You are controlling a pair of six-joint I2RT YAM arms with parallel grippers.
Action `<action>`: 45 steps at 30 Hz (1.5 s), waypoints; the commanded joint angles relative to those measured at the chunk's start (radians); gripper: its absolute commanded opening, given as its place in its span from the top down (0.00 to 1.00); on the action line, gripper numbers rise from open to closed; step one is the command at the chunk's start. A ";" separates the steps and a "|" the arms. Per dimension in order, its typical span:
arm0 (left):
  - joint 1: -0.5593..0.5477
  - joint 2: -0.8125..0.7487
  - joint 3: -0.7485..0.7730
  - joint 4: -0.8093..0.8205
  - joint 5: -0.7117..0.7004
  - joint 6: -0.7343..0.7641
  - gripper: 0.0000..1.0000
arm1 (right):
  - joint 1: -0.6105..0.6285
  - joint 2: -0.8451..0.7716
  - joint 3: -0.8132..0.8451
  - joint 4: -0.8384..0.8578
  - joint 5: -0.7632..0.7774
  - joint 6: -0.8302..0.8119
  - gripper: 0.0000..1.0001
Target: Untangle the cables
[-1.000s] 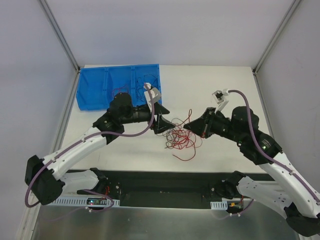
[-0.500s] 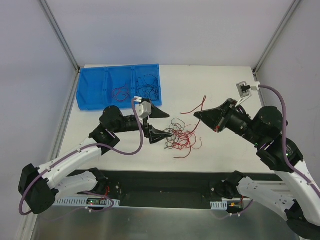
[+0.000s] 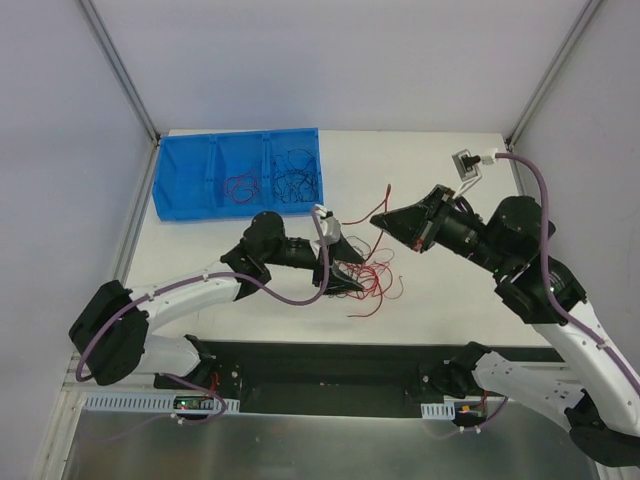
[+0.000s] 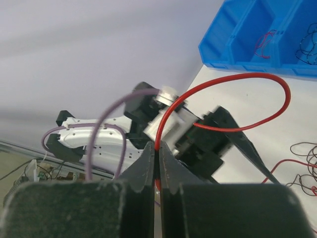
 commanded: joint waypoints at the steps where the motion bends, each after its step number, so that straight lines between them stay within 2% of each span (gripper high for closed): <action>1: -0.015 0.100 0.076 -0.039 -0.012 0.009 0.41 | -0.003 0.029 0.119 0.090 -0.032 0.013 1.00; 4: -0.013 0.183 0.151 -0.188 -0.078 0.039 0.41 | -0.006 0.057 0.216 0.075 -0.030 -0.012 1.00; 6: -0.013 0.227 0.169 -0.231 -0.115 0.041 0.41 | -0.009 0.081 0.294 0.070 -0.038 -0.019 1.00; 13: -0.010 0.306 0.180 -0.228 -0.132 0.009 0.42 | -0.023 0.207 0.608 0.056 -0.049 -0.028 1.00; 19: 0.007 0.307 0.195 -0.253 -0.150 0.003 0.45 | -0.028 0.299 0.875 0.048 -0.010 -0.053 0.99; 23: 0.019 0.278 0.191 -0.250 -0.158 -0.002 0.46 | -0.028 0.302 0.954 0.059 0.051 -0.093 0.99; 27: 0.024 0.276 0.192 -0.250 -0.167 -0.017 0.46 | -0.026 0.287 0.988 0.149 0.089 -0.131 1.00; 33: 0.048 0.264 0.200 -0.242 -0.153 -0.045 0.47 | -0.026 0.256 0.931 0.214 0.118 -0.182 1.00; 39: 0.151 0.134 0.231 -0.299 -0.146 -0.115 0.47 | -0.028 0.118 0.596 0.190 0.243 -0.254 1.00; 42: 0.220 0.045 0.177 -0.157 -0.085 -0.190 0.41 | -0.028 0.037 0.454 0.191 0.319 -0.252 1.00; 44: 0.235 -0.012 0.140 -0.059 -0.036 -0.209 0.30 | -0.028 -0.004 0.368 0.199 0.344 -0.234 1.00; 45: 0.234 -0.036 0.128 -0.014 0.010 -0.205 0.28 | -0.028 -0.023 0.325 0.200 0.352 -0.220 1.00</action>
